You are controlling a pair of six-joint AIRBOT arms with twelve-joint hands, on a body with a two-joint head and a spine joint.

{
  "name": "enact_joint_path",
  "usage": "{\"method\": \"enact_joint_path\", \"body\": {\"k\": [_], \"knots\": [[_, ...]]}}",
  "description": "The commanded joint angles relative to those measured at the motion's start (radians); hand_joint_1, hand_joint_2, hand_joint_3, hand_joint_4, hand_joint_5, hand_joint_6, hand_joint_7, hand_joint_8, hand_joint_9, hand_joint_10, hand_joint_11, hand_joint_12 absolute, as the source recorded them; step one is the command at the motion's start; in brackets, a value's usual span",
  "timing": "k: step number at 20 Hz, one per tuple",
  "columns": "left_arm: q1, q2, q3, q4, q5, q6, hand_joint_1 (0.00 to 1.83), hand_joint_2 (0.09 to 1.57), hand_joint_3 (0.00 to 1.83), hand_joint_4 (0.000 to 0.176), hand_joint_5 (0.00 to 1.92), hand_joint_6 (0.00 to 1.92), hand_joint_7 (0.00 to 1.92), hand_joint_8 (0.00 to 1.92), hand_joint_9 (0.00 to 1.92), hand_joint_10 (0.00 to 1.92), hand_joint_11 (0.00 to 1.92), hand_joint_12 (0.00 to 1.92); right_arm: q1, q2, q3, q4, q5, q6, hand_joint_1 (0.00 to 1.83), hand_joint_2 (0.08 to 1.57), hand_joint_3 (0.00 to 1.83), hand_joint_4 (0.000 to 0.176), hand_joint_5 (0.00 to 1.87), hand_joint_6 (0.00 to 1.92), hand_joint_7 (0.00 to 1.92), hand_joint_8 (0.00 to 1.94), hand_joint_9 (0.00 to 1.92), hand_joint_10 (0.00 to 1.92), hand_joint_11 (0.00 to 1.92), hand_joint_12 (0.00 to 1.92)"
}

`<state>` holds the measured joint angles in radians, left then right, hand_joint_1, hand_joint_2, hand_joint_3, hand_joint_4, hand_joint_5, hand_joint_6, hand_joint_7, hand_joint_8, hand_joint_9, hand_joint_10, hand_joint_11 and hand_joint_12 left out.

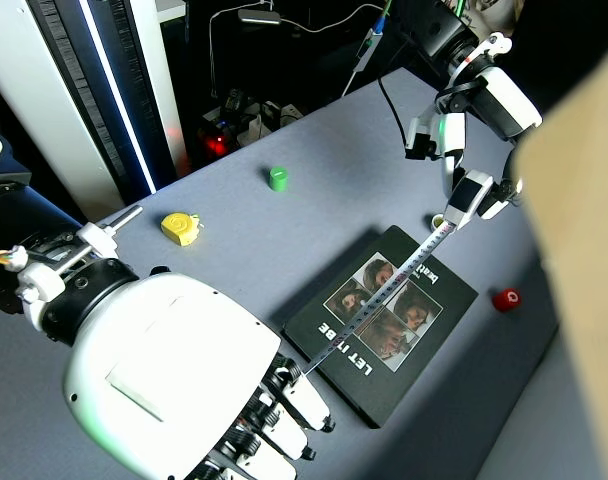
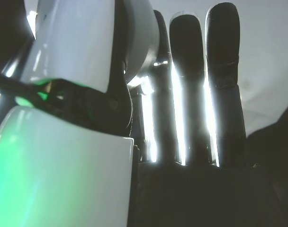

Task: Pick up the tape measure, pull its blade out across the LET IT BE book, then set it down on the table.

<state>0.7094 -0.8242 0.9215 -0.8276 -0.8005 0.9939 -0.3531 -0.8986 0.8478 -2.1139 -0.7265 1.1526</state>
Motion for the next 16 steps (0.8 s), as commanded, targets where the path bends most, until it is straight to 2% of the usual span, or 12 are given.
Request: {"method": "enact_joint_path", "body": {"k": [1, 15, 16], "knots": [[-0.006, 0.012, 0.005, 0.022, -0.134, -0.001, 1.39, 1.08, 0.00, 0.000, 1.06, 0.63, 1.12, 0.83, 0.91, 1.23, 0.82, 1.08, 0.005, 0.018, 0.008, -0.058, -0.112, -0.011, 1.34, 1.20, 0.00, 0.000, 0.73, 1.25, 0.89, 1.17, 0.70, 1.51, 0.63, 1.51], [-0.006, 0.014, 0.003, 0.024, -0.130, 0.000, 1.39, 1.08, 0.00, 0.000, 1.06, 0.64, 1.13, 0.83, 0.90, 1.23, 0.83, 1.08, 0.001, -0.001, -0.001, -0.100, -0.111, -0.010, 1.35, 1.20, 0.00, 0.000, 0.73, 1.24, 0.87, 1.17, 0.74, 1.49, 0.66, 1.51], [-0.006, 0.014, 0.003, 0.024, -0.130, 0.000, 1.39, 1.08, 0.00, 0.000, 1.06, 0.64, 1.13, 0.83, 0.90, 1.23, 0.83, 1.08, -0.001, -0.002, -0.003, -0.101, -0.108, -0.010, 1.34, 1.21, 0.00, 0.000, 0.68, 1.28, 0.87, 1.18, 0.73, 1.51, 0.66, 1.51]]}}
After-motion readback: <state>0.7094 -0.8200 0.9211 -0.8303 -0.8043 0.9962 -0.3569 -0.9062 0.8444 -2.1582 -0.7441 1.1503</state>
